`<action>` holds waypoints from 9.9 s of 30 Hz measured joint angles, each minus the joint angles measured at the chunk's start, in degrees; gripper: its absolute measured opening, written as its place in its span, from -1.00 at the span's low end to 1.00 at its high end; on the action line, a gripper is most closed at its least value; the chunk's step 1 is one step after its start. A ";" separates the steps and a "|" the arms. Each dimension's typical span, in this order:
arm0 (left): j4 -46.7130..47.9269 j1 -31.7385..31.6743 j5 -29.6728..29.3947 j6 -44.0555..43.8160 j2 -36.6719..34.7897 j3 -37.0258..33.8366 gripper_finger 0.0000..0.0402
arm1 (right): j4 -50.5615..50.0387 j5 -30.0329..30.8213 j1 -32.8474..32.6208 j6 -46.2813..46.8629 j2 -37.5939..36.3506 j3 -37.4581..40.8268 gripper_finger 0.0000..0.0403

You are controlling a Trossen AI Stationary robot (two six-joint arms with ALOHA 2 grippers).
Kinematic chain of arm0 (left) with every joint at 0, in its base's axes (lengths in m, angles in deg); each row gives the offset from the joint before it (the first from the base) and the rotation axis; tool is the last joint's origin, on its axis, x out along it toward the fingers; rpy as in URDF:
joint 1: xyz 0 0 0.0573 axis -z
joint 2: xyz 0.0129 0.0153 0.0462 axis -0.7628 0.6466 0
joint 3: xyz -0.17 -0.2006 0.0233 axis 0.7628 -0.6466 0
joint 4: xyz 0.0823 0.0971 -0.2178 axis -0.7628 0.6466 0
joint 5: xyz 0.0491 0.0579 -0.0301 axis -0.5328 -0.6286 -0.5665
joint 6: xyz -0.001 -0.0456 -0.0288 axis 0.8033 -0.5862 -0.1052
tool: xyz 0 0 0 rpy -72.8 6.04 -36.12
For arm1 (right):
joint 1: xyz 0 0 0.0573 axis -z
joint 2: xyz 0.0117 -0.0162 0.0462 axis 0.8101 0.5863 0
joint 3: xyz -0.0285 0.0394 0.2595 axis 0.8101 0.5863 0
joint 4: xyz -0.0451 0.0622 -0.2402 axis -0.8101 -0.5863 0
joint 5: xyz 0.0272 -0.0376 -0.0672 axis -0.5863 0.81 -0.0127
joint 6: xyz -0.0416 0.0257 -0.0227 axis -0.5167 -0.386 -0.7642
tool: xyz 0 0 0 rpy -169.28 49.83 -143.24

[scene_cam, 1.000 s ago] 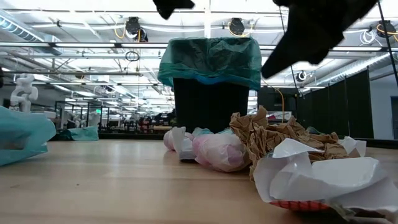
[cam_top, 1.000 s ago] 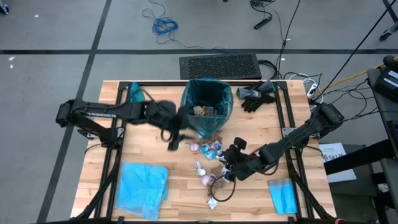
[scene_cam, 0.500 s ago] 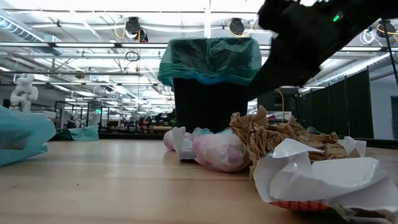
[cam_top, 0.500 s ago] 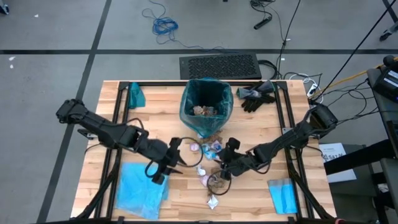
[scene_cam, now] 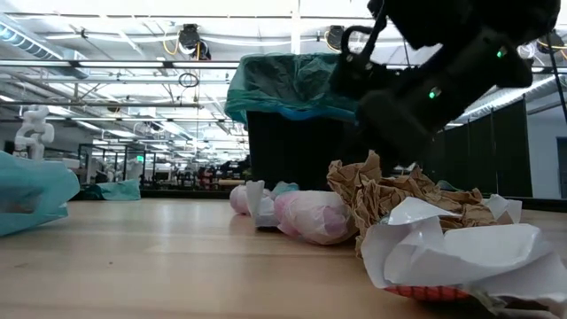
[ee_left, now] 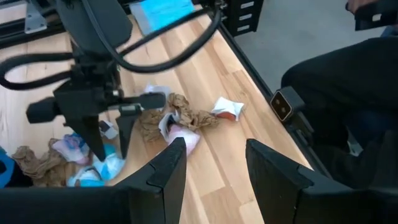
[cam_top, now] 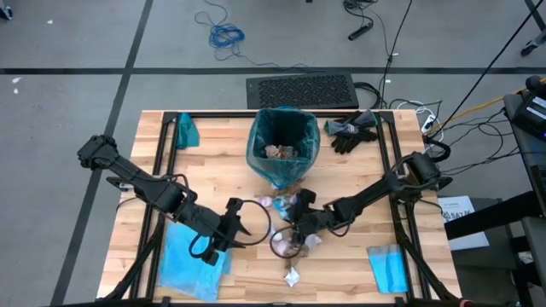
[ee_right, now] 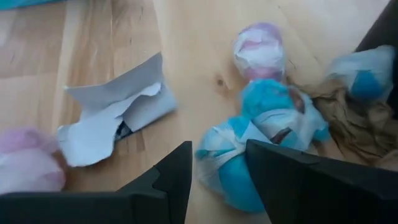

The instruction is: Place trash/remove bag and relplace

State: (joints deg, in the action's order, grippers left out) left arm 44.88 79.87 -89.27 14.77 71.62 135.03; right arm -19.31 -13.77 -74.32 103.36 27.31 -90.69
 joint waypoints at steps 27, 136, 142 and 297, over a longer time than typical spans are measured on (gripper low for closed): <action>-0.14 0.31 -0.35 -1.41 0.00 0.00 -0.19 | -5.05 7.15 -5.41 -9.16 -14.33 -8.40 -1.00; -3.31 -42.59 2.08 30.18 6.60 10.58 -1.00 | -27.48 26.08 -20.56 16.62 -21.63 -4.96 -0.32; -3.41 -44.94 2.98 28.59 8.51 10.60 -0.89 | -27.88 26.25 -20.52 16.44 -21.44 -4.97 -0.32; 13.05 -11.43 -30.33 18.23 3.81 6.71 -0.42 | 1.83 16.46 4.65 -5.63 -11.86 -5.95 -1.00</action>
State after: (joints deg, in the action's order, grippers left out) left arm 57.92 68.44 -119.59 33.00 75.43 141.74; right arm -17.48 2.69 -69.66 97.73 15.44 -96.64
